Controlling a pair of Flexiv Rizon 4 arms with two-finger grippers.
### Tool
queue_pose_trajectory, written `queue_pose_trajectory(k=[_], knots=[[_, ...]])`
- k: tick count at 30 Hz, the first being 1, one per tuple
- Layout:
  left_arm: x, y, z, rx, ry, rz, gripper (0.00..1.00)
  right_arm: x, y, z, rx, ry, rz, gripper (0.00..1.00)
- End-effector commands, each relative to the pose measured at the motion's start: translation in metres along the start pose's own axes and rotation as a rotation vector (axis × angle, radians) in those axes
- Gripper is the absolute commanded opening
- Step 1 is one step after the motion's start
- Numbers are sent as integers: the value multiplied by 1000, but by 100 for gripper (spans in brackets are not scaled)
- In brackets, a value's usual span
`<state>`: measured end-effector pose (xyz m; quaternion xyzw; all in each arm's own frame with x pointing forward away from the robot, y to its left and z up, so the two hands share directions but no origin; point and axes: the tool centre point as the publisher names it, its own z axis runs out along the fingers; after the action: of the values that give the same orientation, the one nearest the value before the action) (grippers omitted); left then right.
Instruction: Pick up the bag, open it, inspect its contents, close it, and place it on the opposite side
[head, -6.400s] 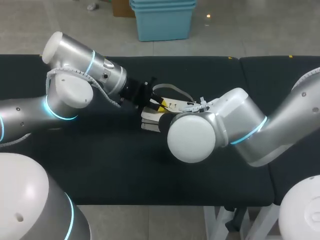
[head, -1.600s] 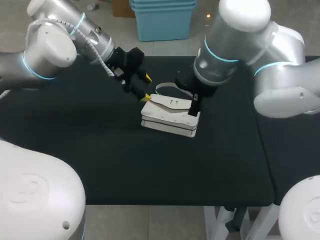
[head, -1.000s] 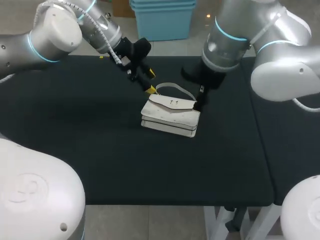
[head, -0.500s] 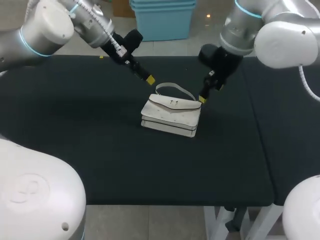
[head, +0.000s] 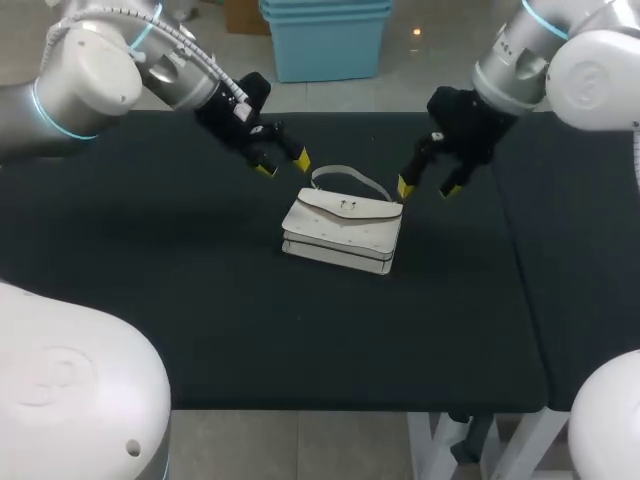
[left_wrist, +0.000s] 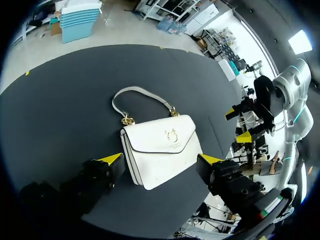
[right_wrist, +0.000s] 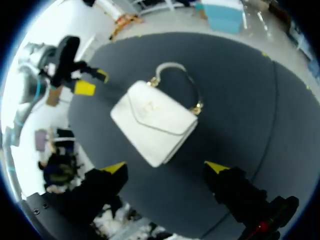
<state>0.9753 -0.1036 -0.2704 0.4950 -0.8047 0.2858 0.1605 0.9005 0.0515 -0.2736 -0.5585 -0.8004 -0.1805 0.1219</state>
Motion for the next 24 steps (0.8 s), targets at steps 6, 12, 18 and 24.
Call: queue_pose_trajectory(k=[6, 12, 18, 24], knots=[[6, 7, 4, 100, -115, -310, 100, 1, -6, 10, -278, 133, 552, 100], [-9, 12, 20, 59, 78, -509, 100, 2, -9, 32, -279, 236, 780, 100], [-23, 12, 25, 11, 198, -507, 100, 2, -2, 47, -254, 274, 864, 100], [-27, 8, 37, -70, 271, -460, 100, 4, 7, 58, -240, 274, 919, 100]])
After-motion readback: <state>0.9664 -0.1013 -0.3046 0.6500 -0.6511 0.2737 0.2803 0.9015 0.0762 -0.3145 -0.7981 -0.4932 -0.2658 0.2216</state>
